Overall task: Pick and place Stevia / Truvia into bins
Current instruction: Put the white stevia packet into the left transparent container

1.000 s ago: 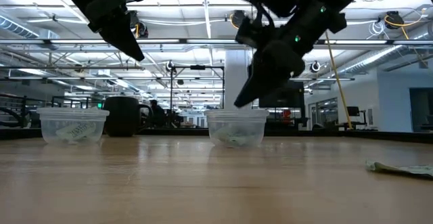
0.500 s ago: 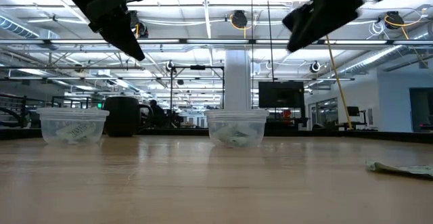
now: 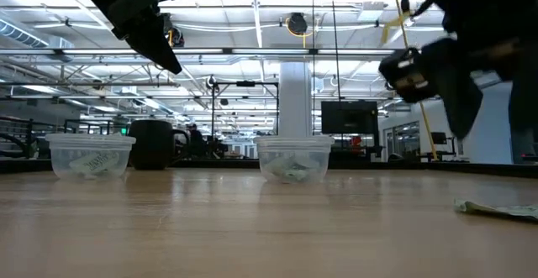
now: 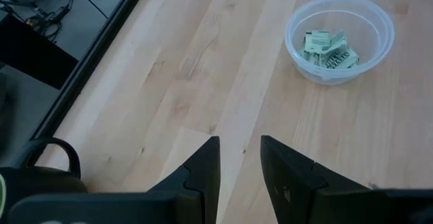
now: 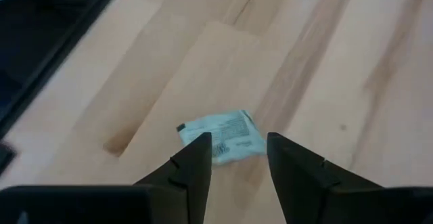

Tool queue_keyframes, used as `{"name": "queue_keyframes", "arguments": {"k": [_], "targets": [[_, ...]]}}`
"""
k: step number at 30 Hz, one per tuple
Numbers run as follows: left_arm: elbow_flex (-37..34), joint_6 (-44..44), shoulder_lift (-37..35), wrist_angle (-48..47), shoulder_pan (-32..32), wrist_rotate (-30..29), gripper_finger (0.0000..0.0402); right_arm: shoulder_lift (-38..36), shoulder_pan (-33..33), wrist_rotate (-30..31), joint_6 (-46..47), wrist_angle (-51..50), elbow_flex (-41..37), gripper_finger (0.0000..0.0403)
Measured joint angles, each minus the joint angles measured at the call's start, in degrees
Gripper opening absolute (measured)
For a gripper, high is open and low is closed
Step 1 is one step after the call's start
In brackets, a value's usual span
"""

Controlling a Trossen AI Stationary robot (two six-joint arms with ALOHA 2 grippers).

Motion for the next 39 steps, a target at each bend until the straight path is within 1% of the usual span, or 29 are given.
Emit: {"name": "queue_keyframes", "arguments": {"k": [6,10,14,18,22,25,27,30,33,36,39], "targets": [[0.0,-0.18,0.0,0.0,0.0,0.21,0.0113,7.53,0.48,0.25,2.28,7.64,-0.04,0.0154],[0.0,-0.63,0.0,-0.02,-0.01,0.31,0.0113,10.69,0.48,1.2,2.88,8.27,0.09,0.0163],[0.0,-0.66,0.0,-0.02,-0.02,1.57,0.0113,12.96,0.48,2.91,1.91,8.79,0.2,0.0162],[0.0,-1.07,0.0,-0.02,-0.02,3.94,0.0113,13.41,0.46,4.56,-1.3,8.61,0.18,0.0137],[0.0,-2.03,0.0,-0.02,-0.03,4.37,0.0113,12.66,-0.22,5.57,-5.77,9.05,0.13,0.0083],[0.0,-1.86,0.0,-0.02,-0.03,4.34,0.0113,11.89,-1.89,6.15,-7.54,10.56,-0.04,0.0036],[0.0,-1.9,0.0,-0.04,-0.04,4.37,0.0113,10.69,-3.25,6.57,-9.01,10.56,-0.09,0.0012],[0.0,-1.88,0.0,-0.02,-0.04,4.36,0.0113,8.22,-5.87,8.41,-11.79,10.26,-0.26,0.0008],[0.0,-1.89,0.0,0.09,-0.04,4.37,0.0113,5.06,-8.91,12.36,-13.57,13.21,-0.24,0.0014],[0.0,-2.72,0.0,0.46,-0.07,5.07,0.0113,2.19,-12.24,12.5,-15.63,19.41,-0.22,0.0012],[0.0,-2.88,0.0,0.59,-0.07,6.52,0.0113,-0.01,-15.44,12.41,-19.33,29.08,-0.15,0.0004]]}}
